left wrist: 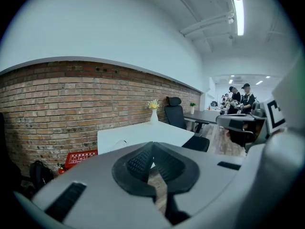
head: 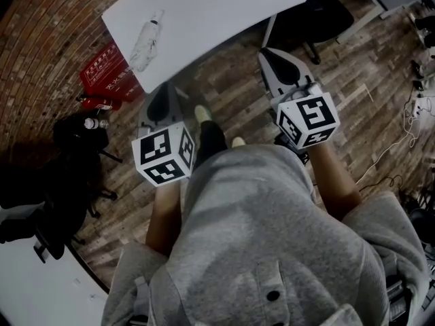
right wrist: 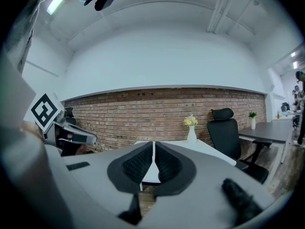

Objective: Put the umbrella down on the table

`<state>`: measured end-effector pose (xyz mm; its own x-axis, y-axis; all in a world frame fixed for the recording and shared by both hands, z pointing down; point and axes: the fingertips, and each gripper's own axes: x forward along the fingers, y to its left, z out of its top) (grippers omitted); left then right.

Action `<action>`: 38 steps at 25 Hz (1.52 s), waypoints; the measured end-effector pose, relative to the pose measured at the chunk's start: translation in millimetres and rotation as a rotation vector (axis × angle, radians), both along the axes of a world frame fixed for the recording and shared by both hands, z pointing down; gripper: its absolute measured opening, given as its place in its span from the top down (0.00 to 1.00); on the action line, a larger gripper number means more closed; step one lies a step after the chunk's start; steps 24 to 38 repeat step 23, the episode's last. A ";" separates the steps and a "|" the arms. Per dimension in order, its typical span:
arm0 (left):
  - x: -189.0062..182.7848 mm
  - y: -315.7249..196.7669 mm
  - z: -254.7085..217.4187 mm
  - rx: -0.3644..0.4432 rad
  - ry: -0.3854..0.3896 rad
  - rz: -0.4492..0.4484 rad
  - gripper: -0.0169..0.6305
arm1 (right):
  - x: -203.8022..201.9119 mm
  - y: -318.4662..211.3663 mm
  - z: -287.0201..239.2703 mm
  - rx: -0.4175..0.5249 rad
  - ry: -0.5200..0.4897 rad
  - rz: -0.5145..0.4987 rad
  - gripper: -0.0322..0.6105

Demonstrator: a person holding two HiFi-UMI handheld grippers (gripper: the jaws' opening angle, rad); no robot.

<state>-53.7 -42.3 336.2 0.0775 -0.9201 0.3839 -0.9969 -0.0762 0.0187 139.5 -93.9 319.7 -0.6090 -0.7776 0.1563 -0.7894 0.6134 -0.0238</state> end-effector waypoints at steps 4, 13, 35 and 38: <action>-2.7 10.1 2.9 -0.006 0.000 -0.011 0.95 | -3.9 7.5 0.0 0.001 -0.004 -0.012 0.90; 3.2 27.8 5.0 -0.015 -0.002 -0.017 0.95 | 2.3 23.0 1.2 -0.004 -0.003 -0.023 0.90; 11.1 33.8 5.0 -0.027 -0.017 0.002 0.95 | 9.3 28.5 1.1 -0.003 -0.016 -0.016 0.90; 11.1 33.8 5.0 -0.027 -0.017 0.002 0.95 | 9.3 28.5 1.1 -0.003 -0.016 -0.016 0.90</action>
